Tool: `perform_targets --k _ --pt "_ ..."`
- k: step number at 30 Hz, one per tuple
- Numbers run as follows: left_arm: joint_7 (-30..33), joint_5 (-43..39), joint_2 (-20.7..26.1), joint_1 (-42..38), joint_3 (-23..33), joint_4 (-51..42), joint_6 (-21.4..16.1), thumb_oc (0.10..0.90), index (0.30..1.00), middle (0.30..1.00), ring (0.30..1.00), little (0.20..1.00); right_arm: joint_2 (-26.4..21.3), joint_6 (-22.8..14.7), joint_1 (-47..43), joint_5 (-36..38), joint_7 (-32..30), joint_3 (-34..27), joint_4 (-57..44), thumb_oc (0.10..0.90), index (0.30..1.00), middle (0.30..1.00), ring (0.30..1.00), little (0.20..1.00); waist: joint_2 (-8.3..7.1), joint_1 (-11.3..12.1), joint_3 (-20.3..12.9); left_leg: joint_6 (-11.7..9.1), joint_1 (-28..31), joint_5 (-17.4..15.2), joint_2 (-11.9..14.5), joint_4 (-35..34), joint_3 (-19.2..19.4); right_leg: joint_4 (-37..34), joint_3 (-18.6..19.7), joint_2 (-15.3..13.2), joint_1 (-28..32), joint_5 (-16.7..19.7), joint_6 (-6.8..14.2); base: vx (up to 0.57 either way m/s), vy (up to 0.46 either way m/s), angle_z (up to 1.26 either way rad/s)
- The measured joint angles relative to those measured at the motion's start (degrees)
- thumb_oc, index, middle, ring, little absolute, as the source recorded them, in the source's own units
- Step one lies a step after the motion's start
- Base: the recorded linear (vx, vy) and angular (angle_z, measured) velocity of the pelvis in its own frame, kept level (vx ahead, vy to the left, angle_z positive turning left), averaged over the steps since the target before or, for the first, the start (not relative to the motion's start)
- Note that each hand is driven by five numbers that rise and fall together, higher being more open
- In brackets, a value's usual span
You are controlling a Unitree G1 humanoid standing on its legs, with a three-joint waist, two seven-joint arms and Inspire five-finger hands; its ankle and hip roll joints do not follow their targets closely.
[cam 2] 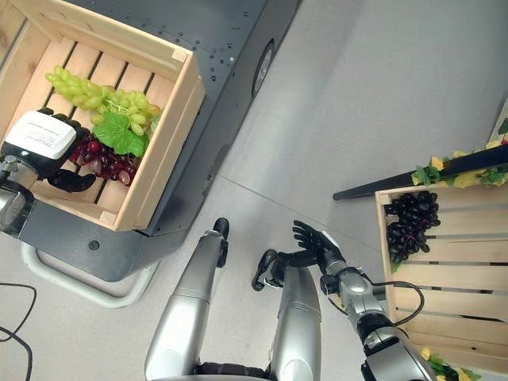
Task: Pick up the fruits from the basket on one side to the basket on the other side
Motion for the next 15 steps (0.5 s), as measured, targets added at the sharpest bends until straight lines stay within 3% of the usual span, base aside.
perform_targets --k 8,15 --pt "-5.65 2.44 0.06 -5.92 -1.70 0.68 6.38 0.800 0.900 0.900 0.900 0.900 -0.02 -0.01 0.20 0.45 0.02 0.63 -1.68 0.800 0.900 0.900 0.900 0.900 -1.23 0.01 -0.10 0.04 -3.33 -0.14 0.69 1.22 -0.15 0.42 -0.47 0.49 -2.67 0.09 0.09 0.00 0.004 -0.01" --pt "-9.42 2.32 0.34 -9.15 -1.76 0.23 7.12 0.800 0.900 0.900 0.900 0.900 -0.02 -0.06 -0.19 2.75 0.02 1.42 -1.55 0.800 0.900 0.900 0.900 0.900 -1.29 0.19 -0.12 -0.06 -5.17 -0.07 0.71 1.64 -0.86 0.98 -1.42 0.37 -4.20 -0.22 0.01 0.00 -0.003 0.02"
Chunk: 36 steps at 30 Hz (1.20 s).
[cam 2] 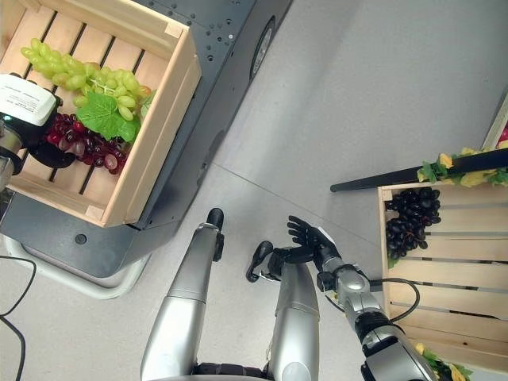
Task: Pick up the fruits from the basket on one side to the basket on the other side
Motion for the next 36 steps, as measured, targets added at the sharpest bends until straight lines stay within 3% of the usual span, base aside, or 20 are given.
perform_targets --k 2,4,10,16,21,26,36 --pt "-0.15 -0.04 0.09 -0.47 0.41 -0.01 0.00 0.773 0.860 0.860 0.860 0.860 0.00 -0.05 0.01 0.11 0.00 0.01 -0.04 0.800 0.900 0.900 0.900 0.900 0.00 0.07 -0.01 -0.15 -0.40 0.11 0.09 0.02 -0.50 -0.05 -0.59 0.15 -0.12 -0.10 -0.07 0.00 -0.009 0.11" --pt "-0.12 -0.06 0.09 -0.49 0.42 -0.01 -0.01 0.400 0.300 0.300 0.300 0.300 0.00 -0.13 -0.05 0.15 0.00 0.00 -0.16 0.800 0.900 0.900 0.900 0.900 -0.01 0.17 -0.01 -0.16 -0.49 0.12 0.27 -0.03 -0.49 -0.08 -0.67 0.28 -0.20 -0.14 -0.14 0.00 0.001 0.03" --pt "1.14 -0.74 0.65 0.83 0.80 0.37 -0.72 0.400 0.300 0.300 0.300 0.300 0.01 -0.25 -0.24 1.83 -0.01 -0.01 -0.83 0.800 0.900 0.900 0.900 0.900 0.03 0.07 -0.03 -0.29 -0.37 0.04 0.60 -0.05 -0.40 -0.20 -0.60 0.55 -0.19 -0.16 -0.24 0.00 0.000 0.00" --pt "6.21 -0.70 0.96 1.53 0.67 4.01 -5.81 0.400 0.300 0.300 0.300 0.300 0.02 -0.28 -0.19 1.82 -0.02 -0.04 -0.66 0.800 0.900 0.900 0.900 0.900 0.04 -0.07 -0.03 -0.56 0.43 -0.16 0.63 0.38 -0.18 0.13 -0.45 0.40 0.74 -0.06 -0.58 0.00 0.000 0.00" --pt "11.68 -0.71 0.97 6.51 0.95 5.68 -8.66 0.400 0.300 0.300 0.300 0.300 0.07 -0.39 0.19 1.76 -0.02 -0.26 -0.61 0.800 0.900 0.900 0.900 0.900 -0.05 -0.67 0.00 0.15 3.25 -0.63 0.70 0.35 0.99 0.12 0.42 -0.28 3.19 -0.15 -0.68 0.02 0.003 -0.05" --pt "17.26 -0.61 0.99 13.91 4.19 5.60 -13.36 0.400 0.300 0.300 0.300 0.300 0.26 -0.40 1.86 1.70 -0.02 -0.53 -0.82 0.800 0.900 0.900 0.900 0.900 -0.09 -1.57 0.00 0.81 9.47 -1.34 0.81 -1.27 3.02 -1.22 2.88 -0.36 8.00 0.16 0.03 0.02 -0.001 -0.14" --pt "24.30 -0.20 1.88 19.65 8.89 3.60 -16.84 0.400 0.300 0.300 0.300 0.300 3.44 -0.39 7.30 1.70 -0.01 -2.42 -2.05 0.800 0.900 0.900 0.900 0.900 0.05 -1.61 0.01 1.13 21.06 -1.48 1.15 -7.31 5.52 -6.94 4.89 0.04 17.88 1.17 1.77 0.01 -0.040 -0.09"
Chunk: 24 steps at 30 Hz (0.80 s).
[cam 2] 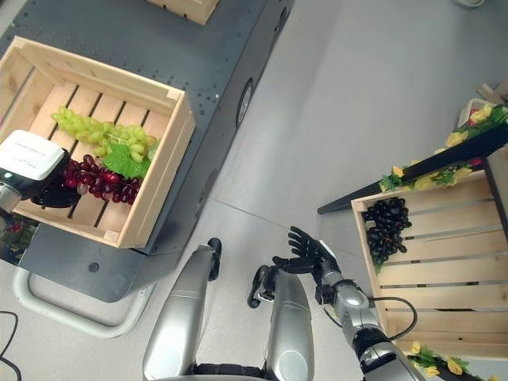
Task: Pick up the fruits from the basket on one side to the basket on the other side
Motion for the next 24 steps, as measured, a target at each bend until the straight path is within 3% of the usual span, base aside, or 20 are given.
perform_targets --k 12,18,20,24 --pt "1.60 3.17 5.69 2.10 4.64 -6.69 -2.24 0.400 0.300 0.300 0.300 0.300 1.37 0.02 1.88 0.03 -0.11 -2.06 -3.82 0.800 0.900 0.900 0.900 0.900 2.09 -0.28 -0.59 0.04 14.25 1.46 0.55 -11.63 1.90 -12.13 0.91 1.44 13.19 2.80 1.75 0.03 -0.089 -0.09" --pt "3.74 4.95 6.09 2.13 5.14 -6.80 -3.59 0.400 0.300 0.300 0.300 0.300 0.70 0.01 2.86 -0.01 -0.50 -2.02 -6.76 0.800 0.900 0.900 0.900 0.900 4.91 -1.08 -4.46 -0.14 20.69 3.04 -0.24 -18.50 1.86 -18.35 0.74 1.67 18.99 3.98 2.37 0.04 -0.098 0.00" --pt "5.29 5.33 6.12 2.48 5.12 -6.86 -4.23 0.400 0.300 0.300 0.300 0.300 0.64 0.02 4.01 -0.05 -0.84 -1.89 -9.05 0.800 0.900 0.900 0.900 0.900 5.29 -1.17 -7.68 -0.29 21.84 3.67 -0.23 -21.24 1.75 -20.92 0.47 1.92 20.07 4.51 2.44 0.05 -0.104 0.01" --pt "8.57 5.32 6.36 2.13 4.95 -6.88 -5.60 0.400 0.300 0.300 0.300 0.300 0.25 0.01 4.77 -0.03 -2.05 -1.18 -12.80 0.800 0.900 0.900 0.900 0.900 5.60 -1.48 -10.95 -0.49 25.89 5.04 -0.23 -26.11 1.26 -26.24 -0.29 2.77 24.30 6.11 2.61 0.00 -0.106 0.03"
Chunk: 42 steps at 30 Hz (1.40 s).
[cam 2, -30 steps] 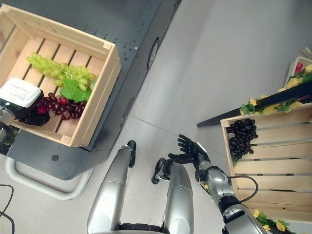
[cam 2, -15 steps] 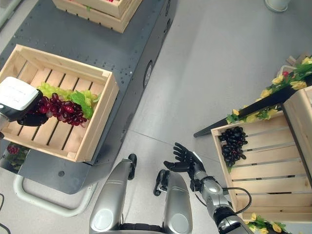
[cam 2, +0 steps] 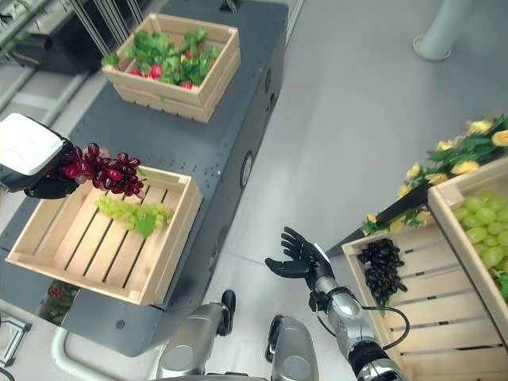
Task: Pick up the fruits from the basket on one side to the basket on the other side
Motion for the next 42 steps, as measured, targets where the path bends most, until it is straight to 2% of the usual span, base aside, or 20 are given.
perform_targets --k 3,6,9,12,15,18,20,24,25,28,31,37,42 --pt "2.70 -0.06 0.40 -1.33 -1.34 -0.14 -0.52 0.400 0.300 0.300 0.300 0.300 -1.16 -0.04 -0.08 -0.02 -0.65 1.82 -4.02 0.800 0.900 0.900 0.900 0.900 0.18 -0.01 -2.56 -0.16 2.38 1.18 -0.05 -3.59 -0.55 -3.76 -0.17 0.67 2.42 1.12 0.11 -0.03 -0.102 0.07" --pt "3.96 -0.27 0.56 -7.46 -7.87 0.51 -1.38 0.400 0.300 0.300 0.300 0.300 -3.12 -0.03 -0.92 -0.01 -1.56 4.53 -8.62 0.800 0.900 0.900 0.900 0.900 0.34 0.18 -4.78 -0.25 4.24 2.49 -0.06 -6.93 -1.19 -7.05 -0.40 1.31 4.50 2.10 0.23 -0.04 -0.109 0.09" --pt "4.14 -0.72 0.82 -12.73 -12.07 0.26 -2.74 0.400 0.300 0.300 0.300 0.300 -4.76 0.03 -4.28 -0.26 -2.43 6.36 -14.17 0.800 0.900 0.900 0.900 0.900 0.45 0.13 -6.32 -0.34 5.36 4.24 -0.01 -10.41 -1.46 -10.50 -0.39 2.08 5.38 3.81 0.21 -0.02 -0.102 0.03" --pt "4.52 -0.96 0.86 -19.40 -17.51 0.82 -3.96 0.400 0.300 0.300 0.300 0.300 -6.97 1.13 -9.78 -0.51 -2.79 7.03 -17.79 0.800 0.900 0.900 0.900 0.900 0.51 -0.08 -6.43 -0.35 6.83 5.85 0.09 -13.31 -2.20 -13.48 -0.34 2.72 7.02 5.38 0.29 -0.02 -0.080 0.04" --pt "5.69 -0.97 0.83 -26.31 -23.13 0.67 -4.81 0.400 0.300 0.300 0.300 0.300 -10.70 5.17 -18.41 -0.48 -3.65 8.41 -20.49 0.800 0.900 0.900 0.900 0.900 0.58 -0.24 -6.66 -0.30 7.87 7.47 0.30 -16.21 -2.74 -16.16 -0.26 3.20 7.83 6.93 0.48 -0.02 -0.062 -0.03" --pt "6.34 -0.95 0.68 -29.07 -25.77 -0.53 -4.89 0.400 0.300 0.300 0.300 0.300 -10.90 7.84 -25.17 -0.06 -4.11 8.46 -20.91 0.800 0.900 0.900 0.900 0.900 0.88 -0.60 -7.45 -0.25 8.57 8.12 0.30 -17.90 -2.86 -19.58 0.07 3.70 9.14 8.71 0.76 -0.02 -0.047 -0.06" --pt "6.33 -0.89 0.57 -32.94 -30.04 -0.24 -5.21 0.400 0.300 0.300 0.300 0.300 -10.92 10.46 -29.24 0.21 -4.45 9.43 -20.98 0.800 0.900 0.900 0.900 0.900 1.13 -0.84 -7.76 -0.15 8.93 8.74 0.45 -19.15 -2.92 -21.79 0.12 4.00 9.99 9.97 0.88 -0.02 -0.044 -0.01" --pt "6.57 -0.90 -1.68 -39.48 -34.94 0.40 -5.79 0.400 0.300 0.300 0.300 0.300 -11.05 12.78 -34.73 0.54 -4.81 11.56 -21.14 0.800 0.900 0.900 0.900 0.900 1.23 -1.43 -8.00 0.17 9.65 9.67 0.34 -21.22 -2.99 -25.07 1.32 4.33 11.00 11.55 1.21 -0.04 -0.048 0.01" --pt "6.56 -0.89 -2.47 -41.65 -36.59 0.70 -5.87 0.400 0.300 0.300 0.300 0.300 -11.36 14.34 -36.53 0.61 -4.82 12.31 -21.13 0.800 0.900 0.900 0.900 0.900 1.30 -1.52 -8.05 0.23 9.67 9.87 0.29 -21.64 -2.95 -25.85 1.45 4.35 11.18 12.02 1.33 -0.03 -0.052 -0.07" --pt "6.63 -0.93 -5.44 -44.42 -36.68 0.77 -5.95 0.400 0.300 0.300 0.300 0.300 -12.63 16.80 -39.46 3.08 -4.80 13.45 -21.10 0.800 0.900 0.900 0.900 0.900 1.34 -1.77 -8.09 0.40 10.25 10.45 0.09 -23.09 -3.18 -27.91 1.66 4.37 12.19 13.06 1.57 -0.02 -0.042 -0.03" --pt "6.84 -1.68 -7.45 -47.51 -39.08 0.67 -5.97 0.400 0.300 0.300 0.300 0.300 -14.00 19.15 -43.01 6.97 -4.80 15.25 -18.23 0.800 0.900 0.900 0.900 0.900 1.40 -2.41 -8.19 0.51 10.49 10.60 -0.15 -23.68 -3.21 -29.11 1.75 4.40 12.68 13.66 1.83 0.00 -0.038 -0.01" --pt "6.99 -3.53 -11.00 -48.51 -40.40 0.65 -6.02 0.400 0.300 0.300 0.300 0.300 -15.34 20.66 -45.79 9.84 -4.71 15.92 -13.77 0.800 0.900 0.900 0.900 0.900 1.38 -3.24 -8.21 0.57 12.16 10.64 -0.19 -25.03 -2.83 -30.44 1.85 4.34 14.27 13.84 1.88 0.01 -0.026 -0.02" --pt "6.99 -3.74 -13.64 -49.77 -41.75 0.71 -6.01 0.400 0.300 0.300 0.300 0.300 -15.35 23.54 -46.13 15.21 -2.52 17.03 -13.65 0.800 0.900 0.900 0.900 0.900 1.38 -4.36 -8.21 0.56 13.03 10.64 -0.17 -25.44 -2.67 -30.96 2.16 4.24 15.01 13.87 1.85 0.00 -0.009 -0.03"
